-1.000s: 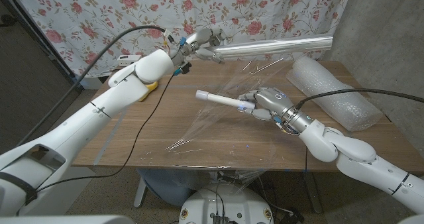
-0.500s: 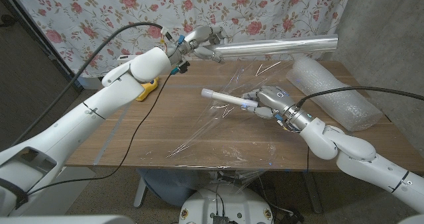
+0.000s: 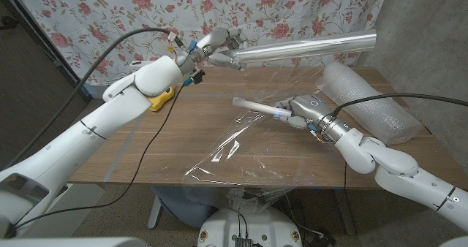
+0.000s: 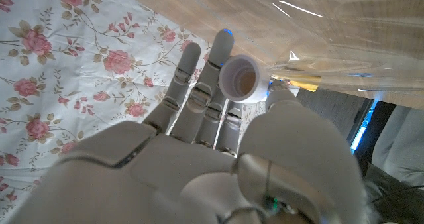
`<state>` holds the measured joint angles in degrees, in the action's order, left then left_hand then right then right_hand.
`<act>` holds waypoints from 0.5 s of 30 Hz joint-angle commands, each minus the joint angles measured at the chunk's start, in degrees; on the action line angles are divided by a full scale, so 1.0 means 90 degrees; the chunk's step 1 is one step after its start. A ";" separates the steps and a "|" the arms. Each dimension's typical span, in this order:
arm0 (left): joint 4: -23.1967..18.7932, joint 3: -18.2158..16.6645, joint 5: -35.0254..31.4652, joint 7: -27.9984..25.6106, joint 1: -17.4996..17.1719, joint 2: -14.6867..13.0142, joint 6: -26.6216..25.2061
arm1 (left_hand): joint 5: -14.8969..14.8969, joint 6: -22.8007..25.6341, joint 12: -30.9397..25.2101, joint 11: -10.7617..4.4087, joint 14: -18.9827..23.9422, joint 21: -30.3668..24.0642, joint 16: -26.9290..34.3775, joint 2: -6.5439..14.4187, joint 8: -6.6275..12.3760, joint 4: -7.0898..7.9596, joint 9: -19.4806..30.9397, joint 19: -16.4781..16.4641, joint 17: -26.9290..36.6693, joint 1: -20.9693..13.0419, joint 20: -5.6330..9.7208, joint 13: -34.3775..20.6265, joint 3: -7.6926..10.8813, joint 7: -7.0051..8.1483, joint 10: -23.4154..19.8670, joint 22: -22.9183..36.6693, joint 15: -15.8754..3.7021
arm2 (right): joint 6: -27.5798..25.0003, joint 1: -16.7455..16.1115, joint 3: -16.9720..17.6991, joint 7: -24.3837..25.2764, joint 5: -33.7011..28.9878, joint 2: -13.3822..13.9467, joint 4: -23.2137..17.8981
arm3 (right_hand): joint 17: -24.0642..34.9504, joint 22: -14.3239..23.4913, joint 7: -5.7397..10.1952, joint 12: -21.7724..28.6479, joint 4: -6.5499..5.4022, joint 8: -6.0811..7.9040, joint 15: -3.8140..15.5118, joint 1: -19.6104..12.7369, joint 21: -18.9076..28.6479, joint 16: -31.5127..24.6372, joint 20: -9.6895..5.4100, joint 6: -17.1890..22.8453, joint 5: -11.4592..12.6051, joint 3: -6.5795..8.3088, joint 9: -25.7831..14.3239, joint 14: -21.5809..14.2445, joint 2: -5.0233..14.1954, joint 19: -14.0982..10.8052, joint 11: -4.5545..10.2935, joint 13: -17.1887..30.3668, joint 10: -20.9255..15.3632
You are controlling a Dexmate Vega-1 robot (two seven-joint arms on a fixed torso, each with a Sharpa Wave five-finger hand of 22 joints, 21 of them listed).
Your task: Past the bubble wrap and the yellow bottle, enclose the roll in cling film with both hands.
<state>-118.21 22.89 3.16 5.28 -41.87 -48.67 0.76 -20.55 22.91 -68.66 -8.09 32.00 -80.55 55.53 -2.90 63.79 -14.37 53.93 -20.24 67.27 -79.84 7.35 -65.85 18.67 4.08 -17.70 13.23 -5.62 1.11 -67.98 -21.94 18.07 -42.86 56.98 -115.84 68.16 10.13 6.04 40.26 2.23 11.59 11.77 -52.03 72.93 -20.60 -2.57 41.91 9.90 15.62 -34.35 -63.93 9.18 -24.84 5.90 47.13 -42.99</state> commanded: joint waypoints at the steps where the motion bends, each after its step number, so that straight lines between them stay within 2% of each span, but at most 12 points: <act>1: 0.0039 -0.0163 0.0301 -0.0099 -0.0289 -0.0038 0.0258 | 0.0007 0.0051 -0.0034 0.0001 0.0011 -0.0051 0.0039 0.1215 0.0374 0.0522 0.0020 0.0020 -0.0120 -0.0885 -0.0001 -0.0013 0.0596 0.0011 -0.0044 0.0006 0.0006 | -0.0444 -0.0102 0.0129 0.0060 0.0163 0.0112 -0.0001 | 0.0007 0.0016 0.0172 -0.0008 0.0240 0.0040 0.0142 -0.0151 0.0066 -0.0060 -0.0633 0.0208 0.0021 0.2151 -0.0013 -0.0053 0.0112 -0.0026 0.0422 0.0022 -0.0488; 15: 0.0092 -0.0106 0.0454 -0.0029 -0.0359 -0.0016 0.0418 | 0.0010 0.0043 -0.0053 -0.0005 0.0001 -0.0070 0.0069 0.1202 0.0414 0.0519 -0.0039 0.0022 -0.0126 -0.0880 0.0001 -0.0002 0.0625 0.0009 -0.0046 -0.0017 0.0004 | -0.0566 -0.0045 0.0170 0.0224 0.0465 0.0110 0.0115 | 0.0007 0.0010 0.0179 -0.0029 0.0259 0.0031 0.0140 -0.0149 0.0080 -0.0090 -0.0635 0.0219 0.0021 0.2153 -0.0001 -0.0044 0.0111 -0.0028 0.0423 0.0017 -0.0525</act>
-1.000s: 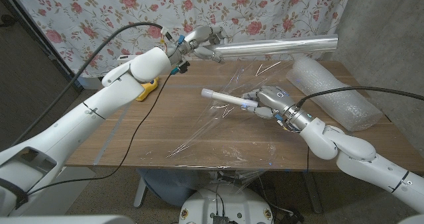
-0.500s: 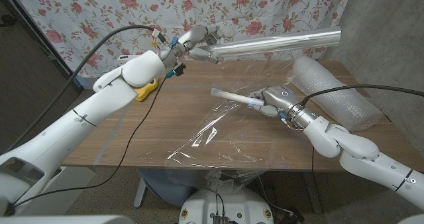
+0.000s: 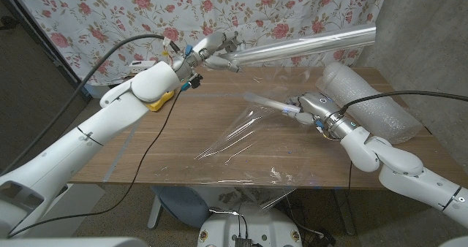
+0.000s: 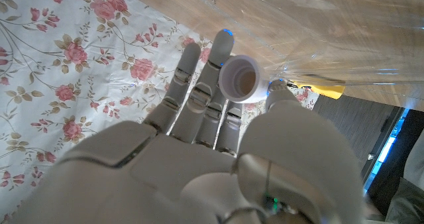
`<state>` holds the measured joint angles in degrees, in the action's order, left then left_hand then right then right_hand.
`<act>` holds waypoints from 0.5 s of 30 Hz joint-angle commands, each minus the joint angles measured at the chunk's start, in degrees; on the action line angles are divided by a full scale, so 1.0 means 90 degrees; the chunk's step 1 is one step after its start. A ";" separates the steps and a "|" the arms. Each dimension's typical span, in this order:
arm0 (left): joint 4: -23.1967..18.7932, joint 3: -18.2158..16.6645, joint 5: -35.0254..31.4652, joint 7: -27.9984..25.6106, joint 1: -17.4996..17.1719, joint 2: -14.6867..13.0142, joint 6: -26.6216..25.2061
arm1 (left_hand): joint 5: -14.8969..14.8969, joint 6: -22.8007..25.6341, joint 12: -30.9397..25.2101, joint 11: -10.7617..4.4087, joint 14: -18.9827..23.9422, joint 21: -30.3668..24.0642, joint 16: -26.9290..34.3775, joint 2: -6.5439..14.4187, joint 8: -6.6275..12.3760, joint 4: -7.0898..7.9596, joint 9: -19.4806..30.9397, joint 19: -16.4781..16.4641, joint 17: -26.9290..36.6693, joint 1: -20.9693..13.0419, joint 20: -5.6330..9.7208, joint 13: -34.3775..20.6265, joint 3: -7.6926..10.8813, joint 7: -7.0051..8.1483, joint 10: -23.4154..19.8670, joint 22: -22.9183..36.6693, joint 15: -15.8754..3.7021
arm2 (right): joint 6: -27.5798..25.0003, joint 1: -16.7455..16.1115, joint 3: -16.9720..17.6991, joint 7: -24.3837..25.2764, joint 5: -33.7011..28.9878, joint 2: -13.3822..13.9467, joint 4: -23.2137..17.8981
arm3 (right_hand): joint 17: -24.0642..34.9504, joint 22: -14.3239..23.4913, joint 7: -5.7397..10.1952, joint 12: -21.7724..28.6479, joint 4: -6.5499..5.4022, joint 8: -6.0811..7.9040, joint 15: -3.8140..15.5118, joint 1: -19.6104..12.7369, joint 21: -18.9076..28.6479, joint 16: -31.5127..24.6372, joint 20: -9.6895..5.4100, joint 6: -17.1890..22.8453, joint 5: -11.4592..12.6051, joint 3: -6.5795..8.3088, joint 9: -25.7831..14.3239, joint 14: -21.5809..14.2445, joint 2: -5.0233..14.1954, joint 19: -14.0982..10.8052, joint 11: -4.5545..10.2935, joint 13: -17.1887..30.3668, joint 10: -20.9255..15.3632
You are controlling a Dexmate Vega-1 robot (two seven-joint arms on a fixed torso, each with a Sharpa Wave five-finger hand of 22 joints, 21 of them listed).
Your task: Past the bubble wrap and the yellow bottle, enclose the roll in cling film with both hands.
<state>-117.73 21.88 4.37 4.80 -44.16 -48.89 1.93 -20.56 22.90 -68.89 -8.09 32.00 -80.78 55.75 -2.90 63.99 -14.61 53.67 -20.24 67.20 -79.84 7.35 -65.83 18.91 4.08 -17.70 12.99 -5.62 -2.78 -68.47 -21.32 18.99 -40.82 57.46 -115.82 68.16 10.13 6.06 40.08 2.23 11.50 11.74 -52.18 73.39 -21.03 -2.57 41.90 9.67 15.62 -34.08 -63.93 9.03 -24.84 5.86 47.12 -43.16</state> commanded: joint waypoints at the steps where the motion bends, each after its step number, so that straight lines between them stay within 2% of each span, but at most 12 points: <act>1: 0.0042 0.0015 0.0325 0.0038 -0.0109 0.0001 0.0275 | 0.0008 0.0026 -0.0029 -0.0002 0.0002 -0.0047 0.0031 0.1206 0.0412 0.0550 0.0021 0.0021 -0.0133 -0.0876 0.0002 -0.0003 0.0609 0.0010 -0.0045 0.0007 0.0004 | -0.0136 0.0021 0.0106 0.0131 0.0261 0.0056 0.0118 | 0.0003 0.0009 0.0176 -0.0010 0.0259 0.0037 0.0144 -0.0132 0.0027 -0.0040 -0.0640 0.0214 0.0046 0.2153 -0.0030 -0.0037 0.0128 -0.0017 0.0425 0.0036 -0.0480; 4: 0.0168 0.0001 0.0664 0.0134 -0.0153 0.0090 0.0347 | 0.0010 0.0028 -0.0030 -0.0003 0.0012 -0.0046 0.0048 0.1197 0.0423 0.0544 0.0006 0.0026 -0.0129 -0.0879 0.0003 0.0004 0.0614 0.0016 -0.0043 -0.0002 0.0024 | -0.0130 0.0053 0.0128 0.0154 0.0334 0.0059 0.0128 | 0.0003 0.0009 0.0171 -0.0017 0.0263 0.0036 0.0146 -0.0132 0.0033 -0.0046 -0.0633 0.0219 0.0047 0.2155 -0.0028 -0.0031 0.0129 -0.0021 0.0425 0.0030 -0.0493; 7: 0.0150 0.0015 0.0587 0.0081 -0.0179 0.0076 0.0378 | 0.0011 0.0017 -0.0043 0.0001 0.0000 -0.0052 0.0044 0.1199 0.0433 0.0549 0.0005 0.0022 -0.0138 -0.0873 0.0005 -0.0005 0.0619 0.0011 -0.0044 -0.0008 0.0008 | -0.0149 0.0086 0.0152 0.0166 0.0409 0.0048 0.0138 | -0.0006 0.0008 0.0176 -0.0017 0.0267 0.0034 0.0145 -0.0131 0.0037 -0.0047 -0.0637 0.0219 0.0047 0.2154 -0.0025 -0.0024 0.0129 -0.0021 0.0427 0.0047 -0.0489; 10: 0.0302 -0.0035 0.1339 0.0333 -0.0271 0.0244 0.0532 | 0.0009 0.0035 -0.0052 -0.0021 0.0002 -0.0059 0.0042 0.1200 0.0430 0.0550 -0.0036 0.0022 -0.0142 -0.0872 0.0004 -0.0011 0.0630 0.0020 -0.0040 -0.0012 0.0013 | -0.0146 0.0116 0.0165 0.0171 0.0449 0.0065 0.0143 | -0.0004 0.0007 0.0176 -0.0023 0.0269 0.0033 0.0145 -0.0131 0.0039 -0.0052 -0.0635 0.0221 0.0047 0.2154 -0.0024 -0.0026 0.0129 -0.0025 0.0422 0.0033 -0.0505; 15: 0.0220 0.0037 0.1131 0.0310 -0.0311 0.0158 0.0642 | 0.0009 0.0026 -0.0058 -0.0010 0.0017 -0.0063 0.0054 0.1188 0.0450 0.0545 -0.0038 0.0021 -0.0142 -0.0870 0.0006 -0.0007 0.0639 0.0021 -0.0041 -0.0019 0.0014 | -0.0203 0.0138 0.0208 0.0178 0.0525 0.0071 0.0147 | -0.0003 0.0006 0.0179 -0.0014 0.0269 0.0031 0.0144 -0.0127 0.0037 -0.0064 -0.0637 0.0220 0.0046 0.2153 -0.0021 -0.0028 0.0129 -0.0008 0.0432 0.0077 -0.0486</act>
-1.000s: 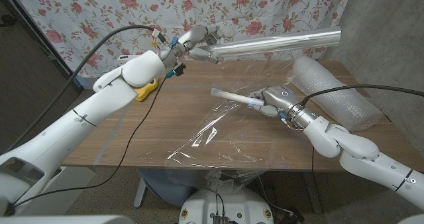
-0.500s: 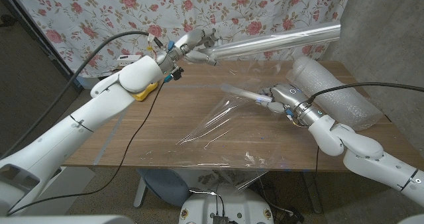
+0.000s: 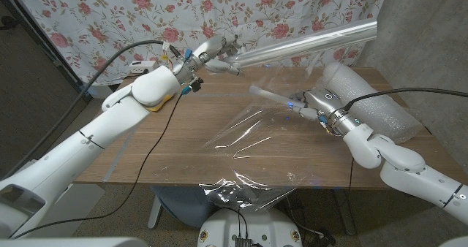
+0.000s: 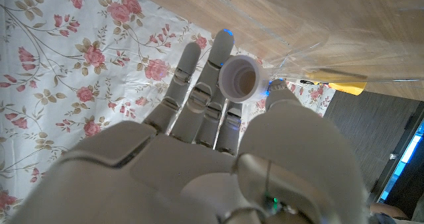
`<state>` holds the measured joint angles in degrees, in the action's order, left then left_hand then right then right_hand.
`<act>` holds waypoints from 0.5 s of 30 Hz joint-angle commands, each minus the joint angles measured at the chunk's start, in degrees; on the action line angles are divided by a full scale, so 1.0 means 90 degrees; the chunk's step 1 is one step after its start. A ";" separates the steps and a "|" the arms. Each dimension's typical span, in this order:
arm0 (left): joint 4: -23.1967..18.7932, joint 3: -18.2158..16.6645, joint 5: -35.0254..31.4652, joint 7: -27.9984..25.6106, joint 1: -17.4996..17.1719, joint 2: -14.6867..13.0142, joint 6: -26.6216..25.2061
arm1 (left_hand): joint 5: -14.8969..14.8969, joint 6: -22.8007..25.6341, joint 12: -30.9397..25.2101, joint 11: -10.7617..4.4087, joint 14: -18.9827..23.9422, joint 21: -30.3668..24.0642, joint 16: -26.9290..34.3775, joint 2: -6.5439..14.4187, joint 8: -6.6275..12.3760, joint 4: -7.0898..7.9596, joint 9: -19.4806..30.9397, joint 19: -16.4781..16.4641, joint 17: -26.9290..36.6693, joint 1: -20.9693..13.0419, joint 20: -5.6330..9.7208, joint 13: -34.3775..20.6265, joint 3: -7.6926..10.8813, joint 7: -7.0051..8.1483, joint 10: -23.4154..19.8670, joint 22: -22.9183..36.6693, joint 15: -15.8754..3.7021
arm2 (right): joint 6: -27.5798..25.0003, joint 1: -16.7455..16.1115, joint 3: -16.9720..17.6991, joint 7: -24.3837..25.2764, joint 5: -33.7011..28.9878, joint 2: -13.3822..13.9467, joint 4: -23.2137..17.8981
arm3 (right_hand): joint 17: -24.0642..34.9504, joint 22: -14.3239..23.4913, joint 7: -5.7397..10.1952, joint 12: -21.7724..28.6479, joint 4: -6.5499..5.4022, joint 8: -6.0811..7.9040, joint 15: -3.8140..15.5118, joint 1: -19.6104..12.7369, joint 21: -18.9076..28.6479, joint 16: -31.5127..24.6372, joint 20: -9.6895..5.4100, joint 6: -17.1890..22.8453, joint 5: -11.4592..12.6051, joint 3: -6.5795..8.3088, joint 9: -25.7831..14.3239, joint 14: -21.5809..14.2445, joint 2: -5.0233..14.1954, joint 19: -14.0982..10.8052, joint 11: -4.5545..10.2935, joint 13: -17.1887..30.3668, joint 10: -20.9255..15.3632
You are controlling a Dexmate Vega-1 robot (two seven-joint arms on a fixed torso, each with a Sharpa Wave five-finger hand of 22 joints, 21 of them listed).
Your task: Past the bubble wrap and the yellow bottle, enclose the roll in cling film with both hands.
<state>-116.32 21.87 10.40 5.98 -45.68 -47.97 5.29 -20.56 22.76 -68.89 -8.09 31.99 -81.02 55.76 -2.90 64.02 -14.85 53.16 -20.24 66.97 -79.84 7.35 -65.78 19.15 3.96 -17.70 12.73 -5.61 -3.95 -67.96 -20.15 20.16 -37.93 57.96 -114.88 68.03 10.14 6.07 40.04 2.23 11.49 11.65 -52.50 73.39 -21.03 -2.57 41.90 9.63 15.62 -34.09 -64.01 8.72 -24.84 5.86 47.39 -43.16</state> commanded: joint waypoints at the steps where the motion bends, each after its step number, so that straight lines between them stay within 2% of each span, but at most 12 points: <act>1: 0.0077 0.0049 0.0555 0.0235 -0.0147 0.0063 0.0266 | 0.0009 0.0044 -0.0049 0.0001 0.0012 -0.0044 0.0052 0.1188 0.0444 0.0573 0.0005 0.0015 -0.0111 -0.0867 0.0006 0.0008 0.0616 0.0026 -0.0048 0.0013 0.0004 | -0.0082 0.0088 0.0094 0.0054 0.0247 0.0003 0.0061 | 0.0007 0.0005 0.0179 -0.0007 0.0268 0.0034 0.0154 -0.0088 0.0039 -0.0063 -0.0641 0.0225 0.0052 0.2153 -0.0019 -0.0014 0.0165 -0.0011 0.0435 0.0068 -0.0472; 6: 0.0087 0.0082 0.0607 0.0282 -0.0190 0.0035 0.0296 | 0.0006 0.0024 -0.0050 0.0005 0.0017 -0.0050 0.0060 0.1187 0.0462 0.0579 -0.0001 0.0014 -0.0096 -0.0851 0.0006 0.0027 0.0634 0.0029 -0.0053 0.0005 0.0006 | -0.0055 0.0102 0.0202 0.0114 0.0471 -0.0002 0.0153 | 0.0012 0.0005 0.0186 -0.0035 0.0264 0.0028 0.0155 -0.0080 0.0041 -0.0079 -0.0642 0.0214 0.0052 0.2150 -0.0016 -0.0024 0.0166 -0.0009 0.0419 0.0015 -0.0507; 15: 0.0085 0.0254 0.0709 0.0498 -0.0175 -0.0007 0.0216 | 0.0009 0.0030 -0.0068 0.0002 0.0018 -0.0066 0.0065 0.1179 0.0489 0.0573 -0.0018 0.0013 -0.0116 -0.0848 0.0000 0.0013 0.0641 0.0020 -0.0042 0.0004 0.0013 | -0.0180 -0.0026 0.0336 0.0211 0.0464 0.0089 -0.0036 | 0.0002 0.0004 0.0191 -0.0033 0.0263 0.0023 0.0155 -0.0073 0.0038 -0.0080 -0.0651 0.0205 0.0052 0.2152 -0.0012 -0.0005 0.0168 0.0013 0.0440 0.0060 -0.0483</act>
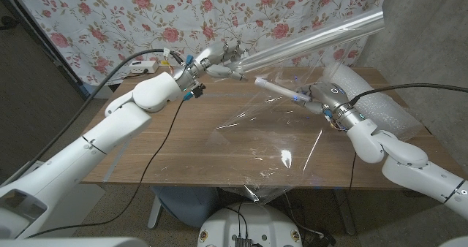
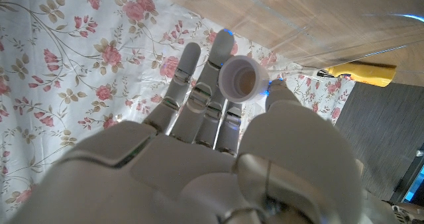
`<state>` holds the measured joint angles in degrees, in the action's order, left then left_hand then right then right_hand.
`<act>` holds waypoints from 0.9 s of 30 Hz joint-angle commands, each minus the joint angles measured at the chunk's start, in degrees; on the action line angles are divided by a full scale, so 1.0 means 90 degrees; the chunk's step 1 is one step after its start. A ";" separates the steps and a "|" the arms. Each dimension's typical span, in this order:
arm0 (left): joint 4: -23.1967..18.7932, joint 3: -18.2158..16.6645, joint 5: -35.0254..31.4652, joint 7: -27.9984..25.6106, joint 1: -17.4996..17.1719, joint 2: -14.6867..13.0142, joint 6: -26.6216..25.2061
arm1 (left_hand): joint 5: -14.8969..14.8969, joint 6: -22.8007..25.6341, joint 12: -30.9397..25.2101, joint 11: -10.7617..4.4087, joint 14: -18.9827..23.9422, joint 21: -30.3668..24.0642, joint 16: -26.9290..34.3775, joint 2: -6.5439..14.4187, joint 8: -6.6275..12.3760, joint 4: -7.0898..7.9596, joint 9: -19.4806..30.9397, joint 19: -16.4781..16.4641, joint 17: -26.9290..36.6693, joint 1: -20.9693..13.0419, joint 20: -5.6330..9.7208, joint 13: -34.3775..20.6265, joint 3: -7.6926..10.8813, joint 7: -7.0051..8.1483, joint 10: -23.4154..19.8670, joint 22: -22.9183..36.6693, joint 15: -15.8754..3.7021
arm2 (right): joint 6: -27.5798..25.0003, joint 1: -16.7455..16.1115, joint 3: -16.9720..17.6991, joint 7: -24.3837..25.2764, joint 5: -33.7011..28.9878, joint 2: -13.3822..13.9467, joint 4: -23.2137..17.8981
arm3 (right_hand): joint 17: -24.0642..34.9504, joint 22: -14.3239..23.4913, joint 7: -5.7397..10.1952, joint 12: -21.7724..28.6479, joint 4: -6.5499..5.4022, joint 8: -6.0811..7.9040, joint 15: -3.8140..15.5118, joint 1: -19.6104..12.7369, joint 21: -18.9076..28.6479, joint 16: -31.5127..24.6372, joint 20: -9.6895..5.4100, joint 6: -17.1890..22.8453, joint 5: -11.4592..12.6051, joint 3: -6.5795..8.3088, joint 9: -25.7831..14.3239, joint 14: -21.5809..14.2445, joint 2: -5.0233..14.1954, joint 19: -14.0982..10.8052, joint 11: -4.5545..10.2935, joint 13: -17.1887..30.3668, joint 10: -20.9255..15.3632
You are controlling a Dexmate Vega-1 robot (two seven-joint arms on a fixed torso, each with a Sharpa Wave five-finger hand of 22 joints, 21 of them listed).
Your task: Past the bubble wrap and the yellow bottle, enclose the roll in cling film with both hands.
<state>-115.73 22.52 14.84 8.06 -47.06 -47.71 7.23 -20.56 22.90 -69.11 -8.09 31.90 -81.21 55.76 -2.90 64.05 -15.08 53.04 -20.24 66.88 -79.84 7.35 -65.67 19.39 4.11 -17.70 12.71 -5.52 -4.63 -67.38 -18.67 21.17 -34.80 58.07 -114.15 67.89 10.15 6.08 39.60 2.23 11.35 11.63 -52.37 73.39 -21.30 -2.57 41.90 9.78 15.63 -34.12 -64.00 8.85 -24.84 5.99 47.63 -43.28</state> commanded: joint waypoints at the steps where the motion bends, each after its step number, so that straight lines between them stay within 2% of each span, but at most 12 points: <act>1: -0.0014 0.0189 0.0132 0.0207 -0.0042 -0.0044 -0.0003 | 0.0013 -0.0011 -0.0043 -0.0002 0.0022 -0.0055 0.0067 0.1179 0.0518 0.0599 0.0040 0.0010 -0.0121 -0.0848 -0.0004 0.0009 0.0611 0.0008 -0.0039 0.0010 0.0011 | -0.0109 -0.0100 0.0194 0.0104 0.0136 0.0082 -0.0127 | 0.0026 0.0004 0.0183 0.0013 0.0263 0.0040 0.0156 -0.0086 0.0041 -0.0060 -0.0651 0.0210 0.0035 0.2152 -0.0009 -0.0013 0.0153 0.0005 0.0405 0.0024 -0.0481; 13: -0.0167 0.0235 0.0180 0.0309 -0.0113 -0.0146 -0.0046 | 0.0009 0.0004 -0.0074 -0.0004 0.0031 -0.0068 0.0091 0.1170 0.0539 0.0594 -0.0037 0.0006 -0.0121 -0.0846 -0.0004 0.0002 0.0636 -0.0001 -0.0041 -0.0008 0.0022 | -0.0114 -0.0243 0.0525 0.0157 0.0443 0.0144 -0.0143 | 0.0010 0.0002 0.0182 -0.0005 0.0263 0.0036 0.0156 -0.0077 0.0045 -0.0069 -0.0649 0.0205 0.0035 0.2154 -0.0002 -0.0004 0.0153 0.0005 0.0414 0.0029 -0.0491; 27: -0.0150 0.0163 0.0275 0.0323 -0.0316 -0.0263 0.0047 | 0.0004 0.0004 -0.0063 0.0002 0.0003 -0.0074 0.0095 0.1167 0.0594 0.0595 -0.0038 0.0027 -0.0110 -0.0836 -0.0015 0.0059 0.0663 -0.0001 -0.0047 -0.0022 0.0005 | -0.0249 -0.0248 0.0759 0.0141 0.0879 0.0044 0.0054 | 0.0016 0.0003 0.0189 -0.0014 0.0269 0.0037 0.0157 -0.0072 0.0046 -0.0080 -0.0654 0.0211 0.0037 0.2163 0.0003 0.0027 0.0153 0.0022 0.0405 0.0064 -0.0479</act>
<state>-117.22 24.36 16.70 10.85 -48.57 -49.39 6.91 -20.56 22.69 -69.32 -8.09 31.90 -81.42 56.37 -2.90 64.34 -15.07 52.40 -20.05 66.88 -79.84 7.15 -65.46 19.38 4.11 -17.70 12.41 -5.52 -6.16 -69.20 -13.85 22.32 -29.96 59.08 -114.94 67.90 10.15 6.10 39.15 2.28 11.47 11.64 -52.22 73.39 -21.69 -2.57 41.92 9.64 15.69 -33.82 -63.78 8.99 -24.83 6.17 47.81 -43.47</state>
